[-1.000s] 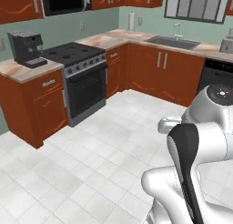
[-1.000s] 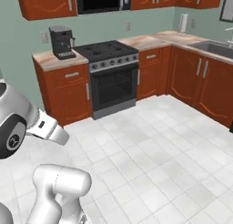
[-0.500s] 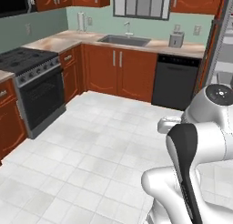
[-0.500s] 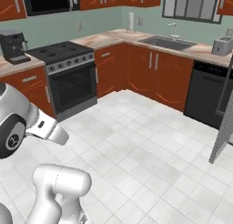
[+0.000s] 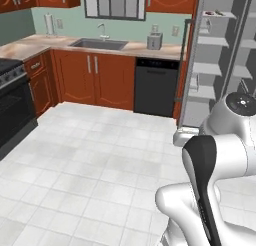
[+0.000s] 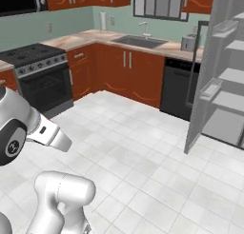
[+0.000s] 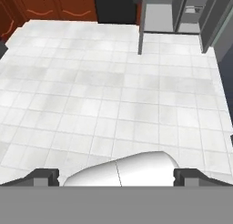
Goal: Gather the cucumber and lemon from the fridge and place them on a tray on the dining counter. Then gather the steak and fish from the fridge and place them on the other tray.
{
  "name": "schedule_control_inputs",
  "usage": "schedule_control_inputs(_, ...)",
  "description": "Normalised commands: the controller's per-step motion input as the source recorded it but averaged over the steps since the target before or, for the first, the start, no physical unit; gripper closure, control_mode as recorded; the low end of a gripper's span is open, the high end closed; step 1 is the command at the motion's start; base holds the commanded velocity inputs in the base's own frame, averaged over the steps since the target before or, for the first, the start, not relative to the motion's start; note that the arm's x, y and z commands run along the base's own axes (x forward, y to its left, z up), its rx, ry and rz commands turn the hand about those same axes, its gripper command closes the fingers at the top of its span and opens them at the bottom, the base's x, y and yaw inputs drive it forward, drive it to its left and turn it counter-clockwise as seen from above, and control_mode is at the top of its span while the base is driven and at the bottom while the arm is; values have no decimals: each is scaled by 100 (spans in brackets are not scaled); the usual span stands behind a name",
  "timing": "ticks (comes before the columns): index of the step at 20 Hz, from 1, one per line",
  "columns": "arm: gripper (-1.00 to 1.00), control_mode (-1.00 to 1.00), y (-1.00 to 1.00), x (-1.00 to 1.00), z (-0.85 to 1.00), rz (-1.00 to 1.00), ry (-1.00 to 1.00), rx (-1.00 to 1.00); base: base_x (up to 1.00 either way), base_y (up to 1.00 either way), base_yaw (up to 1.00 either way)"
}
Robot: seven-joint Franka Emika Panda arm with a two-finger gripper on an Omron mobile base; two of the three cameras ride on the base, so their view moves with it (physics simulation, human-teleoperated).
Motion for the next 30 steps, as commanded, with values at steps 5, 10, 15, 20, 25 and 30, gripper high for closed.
schedule_control_inputs(5, -100, 100, 0, 0, 0, 0, 0, 0, 3, -67, -16)
schedule_control_inputs(10, -100, 100, 0, 0, 0, 0, 0, 0, 20, -68, -12)
schedule_control_inputs(15, -100, 100, 0, 0, 0, 0, 0, 0, 35, -60, -12)
schedule_control_inputs(20, -100, 100, 0, 0, 0, 0, 0, 0, 42, -53, -13)
schedule_control_inputs(25, -100, 100, 0, 0, 0, 0, 0, 0, 51, -46, -15)
schedule_control_inputs(30, -100, 100, 0, 0, 0, 0, 0, 0, 55, -46, -17)
